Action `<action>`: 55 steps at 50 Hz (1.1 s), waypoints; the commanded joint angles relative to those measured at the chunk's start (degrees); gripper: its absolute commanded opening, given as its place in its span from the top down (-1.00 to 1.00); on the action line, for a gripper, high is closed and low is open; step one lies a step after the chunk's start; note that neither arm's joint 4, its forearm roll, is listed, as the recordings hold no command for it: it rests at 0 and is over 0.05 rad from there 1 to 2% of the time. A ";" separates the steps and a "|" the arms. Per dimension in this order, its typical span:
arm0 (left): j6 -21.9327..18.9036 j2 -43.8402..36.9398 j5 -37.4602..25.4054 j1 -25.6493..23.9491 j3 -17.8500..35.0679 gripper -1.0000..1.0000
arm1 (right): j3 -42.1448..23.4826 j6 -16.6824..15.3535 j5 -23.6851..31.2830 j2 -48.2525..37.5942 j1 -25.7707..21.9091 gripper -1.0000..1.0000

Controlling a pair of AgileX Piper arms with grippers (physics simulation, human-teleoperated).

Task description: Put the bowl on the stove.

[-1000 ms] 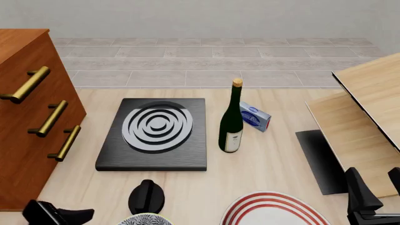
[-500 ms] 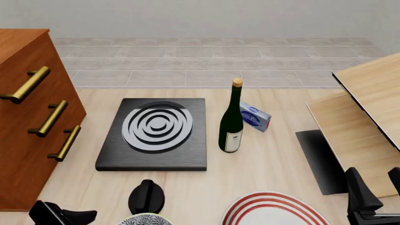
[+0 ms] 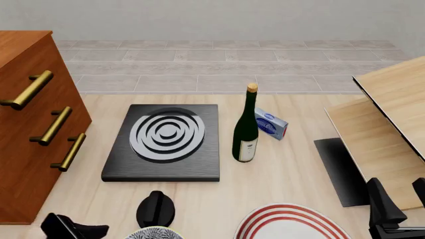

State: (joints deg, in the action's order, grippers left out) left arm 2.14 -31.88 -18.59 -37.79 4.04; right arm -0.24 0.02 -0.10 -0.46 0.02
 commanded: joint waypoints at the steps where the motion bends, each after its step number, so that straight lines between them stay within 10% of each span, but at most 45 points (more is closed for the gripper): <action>1: 0.53 -3.72 3.74 -0.61 -0.96 -1.00 | 0.00 0.00 0.00 0.00 -0.01 -1.00; 44: 0.12 -11.20 13.65 -1.93 -3.41 -1.00 | 0.00 0.01 0.00 0.00 0.00 -1.00; 45: 0.07 -12.76 14.04 -1.91 -3.43 1.00 | 0.00 0.01 0.00 0.01 0.01 -1.00; 55: -1.10 -9.34 10.10 -2.45 -0.99 1.00 | 0.00 0.00 0.00 -0.01 0.00 -1.00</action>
State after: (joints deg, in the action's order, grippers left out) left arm 2.01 -44.44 -5.19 -40.57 1.16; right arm -0.24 0.02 -0.10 -0.46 0.02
